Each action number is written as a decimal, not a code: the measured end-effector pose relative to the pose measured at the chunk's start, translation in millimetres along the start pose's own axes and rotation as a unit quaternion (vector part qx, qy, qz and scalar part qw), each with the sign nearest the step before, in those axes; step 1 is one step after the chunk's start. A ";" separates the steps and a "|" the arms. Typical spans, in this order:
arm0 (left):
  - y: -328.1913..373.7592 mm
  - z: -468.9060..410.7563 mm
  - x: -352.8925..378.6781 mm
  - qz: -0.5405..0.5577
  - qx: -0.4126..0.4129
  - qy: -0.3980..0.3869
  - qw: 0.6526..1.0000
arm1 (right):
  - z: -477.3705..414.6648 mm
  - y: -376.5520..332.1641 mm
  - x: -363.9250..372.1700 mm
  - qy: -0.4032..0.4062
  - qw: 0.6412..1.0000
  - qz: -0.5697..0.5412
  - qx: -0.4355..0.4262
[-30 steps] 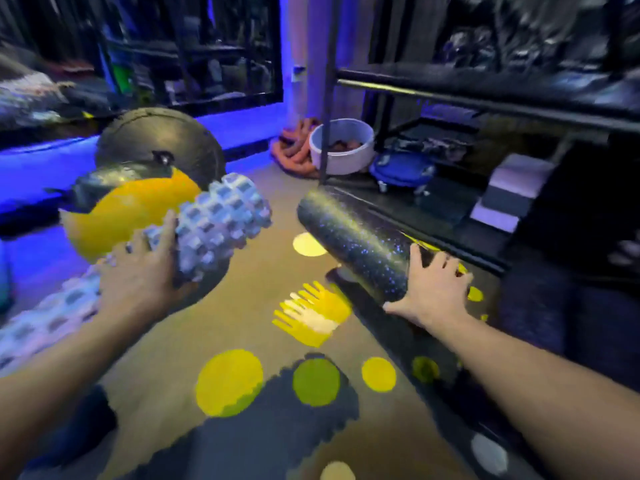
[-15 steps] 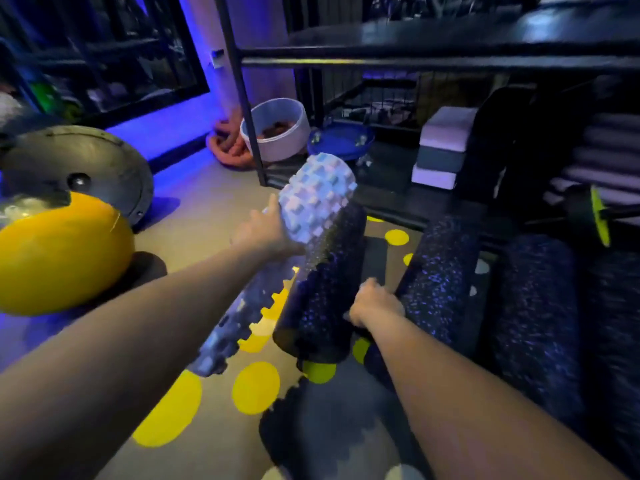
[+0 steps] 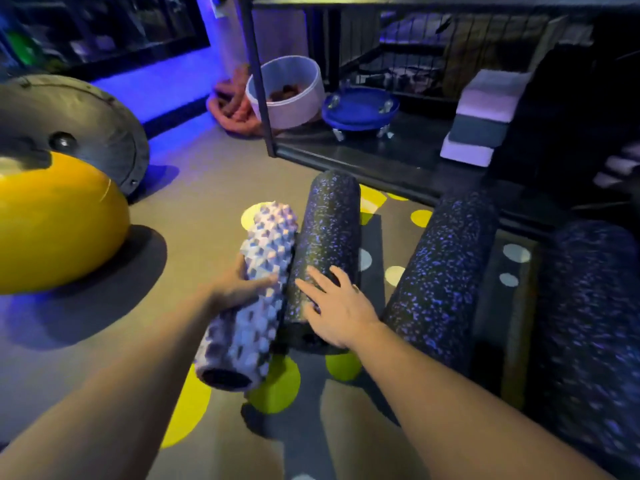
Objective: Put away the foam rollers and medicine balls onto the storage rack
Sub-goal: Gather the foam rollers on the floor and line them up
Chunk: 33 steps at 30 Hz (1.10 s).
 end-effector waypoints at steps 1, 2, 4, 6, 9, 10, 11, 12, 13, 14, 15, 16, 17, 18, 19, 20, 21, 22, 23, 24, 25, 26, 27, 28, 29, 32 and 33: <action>-16.7 4.3 4.0 -0.019 -0.019 -0.009 1.000 | -0.4 -0.8 0.9 0.016 1.000 0.004 0.011; -32.2 5.3 8.5 -0.026 -0.032 -0.013 0.999 | 5.6 -0.4 -3.7 0.031 0.999 -0.002 0.034; -46.2 8.6 17.0 -0.041 -0.074 -0.024 0.996 | 21.5 5.8 -16.8 0.065 0.996 -0.008 0.062; -45.1 9.3 26.8 -0.105 -0.077 -0.039 0.991 | 35.9 12.5 -32.8 0.083 0.993 0.030 0.081; -29.9 18.2 45.6 -0.231 -0.095 -0.009 0.968 | 48.3 27.8 -49.1 0.067 0.986 0.086 0.128; -22.9 19.2 51.8 -0.230 -0.095 0.011 0.968 | 54.6 32.7 -53.6 0.053 0.983 0.103 0.145; -13.2 18.4 55.2 -0.220 -0.095 0.033 0.970 | 60.2 39.1 -58.7 0.043 0.979 0.116 0.161; -1.8 14.2 56.3 -0.210 -0.086 0.060 0.972 | 66.0 45.4 -63.9 0.034 0.976 0.120 0.178; 12.5 10.7 54.1 -0.201 -0.076 0.085 0.973 | 70.4 51.1 -69.2 0.033 0.974 0.120 0.189; 20.1 0.0 51.7 -0.191 -0.060 0.107 0.974 | 74.1 55.7 -73.3 0.036 0.973 0.118 0.194; 32.4 -5.0 50.5 -0.186 -0.040 0.110 0.976 | 76.3 60.1 -75.3 0.045 0.974 0.115 0.190; 44.6 -8.6 51.3 -0.184 -0.021 0.102 0.977 | 77.0 63.1 -75.3 0.060 0.976 0.105 0.180; 52.5 -10.7 53.5 -0.189 -0.005 0.093 0.978 | 77.4 64.2 -73.3 0.081 0.980 0.080 0.165; 58.9 -11.9 58.2 -0.200 0.017 0.087 0.976 | 78.5 63.5 -68.9 0.096 0.984 0.044 0.144; 63.4 -11.4 63.8 -0.210 0.038 0.084 0.973 | 78.1 63.1 -63.2 0.103 0.987 0.009 0.122; 66.2 -12.9 70.7 -0.216 0.064 0.085 0.971 | 76.5 61.9 -56.8 0.098 0.990 -0.012 0.099; 69.2 -12.7 77.8 -0.217 0.087 0.081 0.969 | 74.0 59.8 -51.4 0.083 0.993 -0.012 0.081; 71.0 -15.5 84.5 -0.209 0.106 0.075 0.969 | 71.5 59.3 -46.6 0.063 0.995 0.003 0.073; 73.4 -18.2 88.5 -0.199 0.117 0.065 0.971 | 69.0 61.0 -42.3 0.046 0.996 0.023 0.075; 74.5 -21.7 90.1 -0.187 0.127 0.058 0.973 | 69.1 64.3 -40.1 0.033 0.994 0.048 0.088; 75.9 -22.5 89.3 -0.185 0.128 0.052 0.973 | 70.0 67.5 -39.2 0.026 0.992 0.073 0.099; 72.0 -26.5 87.9 -0.196 0.125 0.055 0.971 | 70.9 70.4 -37.5 0.022 0.990 0.090 0.106; 67.7 -29.5 88.1 -0.216 0.114 0.055 0.968 | 72.5 74.3 -36.3 0.021 0.988 0.100 0.113; 61.1 -32.7 89.6 -0.232 0.096 0.047 0.967 | 74.6 78.0 -35.3 0.019 0.987 0.103 0.121; 53.1 -33.7 91.9 -0.252 0.068 0.031 0.965 | 75.9 80.4 -34.6 0.015 0.986 0.104 0.128; 34.6 -32.3 114.5 -0.327 0.010 -0.035 0.944 | 80.0 81.3 -33.2 0.004 0.981 0.126 0.144; 35.5 -29.1 122.4 -0.346 0.013 -0.042 0.937 | 81.9 81.1 -33.4 0.005 0.980 0.130 0.148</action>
Point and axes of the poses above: each hand's wrist, its own z-axis away from the middle knuckle, its own x-axis out of the palm, y = z × x, the point moved 7 cm from there along -z, towards the middle knuckle, and after that the axes turned 1 degree about x, right-handed, at the moved point
